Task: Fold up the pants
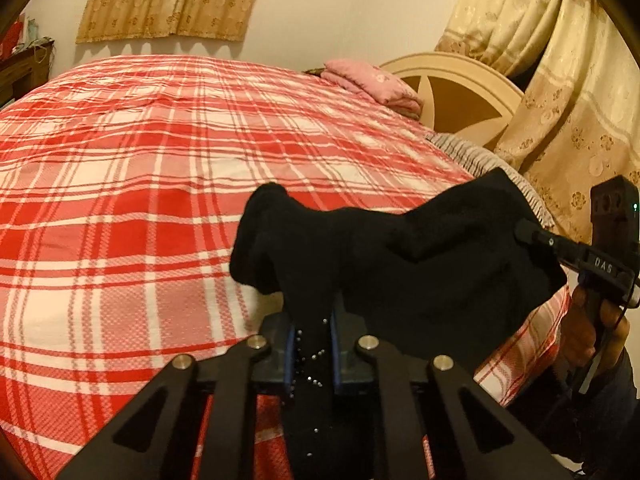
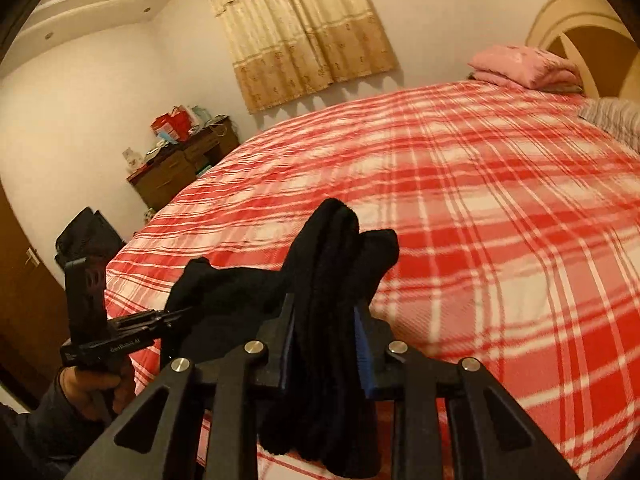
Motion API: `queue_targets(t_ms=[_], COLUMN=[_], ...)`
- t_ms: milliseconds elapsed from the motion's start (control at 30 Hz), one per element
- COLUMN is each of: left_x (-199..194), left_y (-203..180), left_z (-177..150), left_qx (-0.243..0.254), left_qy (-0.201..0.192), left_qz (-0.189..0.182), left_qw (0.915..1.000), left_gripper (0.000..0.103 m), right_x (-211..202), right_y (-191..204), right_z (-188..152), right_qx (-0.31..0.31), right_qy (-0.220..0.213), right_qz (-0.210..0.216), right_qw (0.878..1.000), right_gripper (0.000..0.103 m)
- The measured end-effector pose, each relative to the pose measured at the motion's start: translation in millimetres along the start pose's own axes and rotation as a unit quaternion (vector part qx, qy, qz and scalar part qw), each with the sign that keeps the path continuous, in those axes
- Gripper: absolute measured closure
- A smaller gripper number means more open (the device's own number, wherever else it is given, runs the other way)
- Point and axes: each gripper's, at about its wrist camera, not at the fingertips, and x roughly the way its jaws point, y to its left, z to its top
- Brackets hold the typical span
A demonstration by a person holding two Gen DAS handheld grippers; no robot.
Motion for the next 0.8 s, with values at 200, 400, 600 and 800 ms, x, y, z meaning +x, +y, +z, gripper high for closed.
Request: queue_targets(t_ms=[200,400,600,800], left_x=[-26,-50,-72,-88], left_y=[21,53,101,138], left_z=[10,20,26,34], left_qx=[-0.019,-0.031,-0.061,-0.075], left_qy=[-0.04,-0.069,-0.089,-0.11], left_qz=[0.019,0.065,0.136,0.188], left_qw=[0.9988,0.995,0.9848,0.9731], left_gripper=[0.09,0.09,0.09,0.09], right_x=[20,70,137,195], right_y=[29,64,107,148], right_z=[27,64,89,96], right_qx=[-0.04,-0.075,-0.1,-0.113], right_qy=[0.003,0.015,0.033,0.045], right_qz=[0.016,0.054,0.096,0.13], right_qw=[0.999,0.996,0.99,0.984], right_gripper=[0.077,0.077,0.077,0.077])
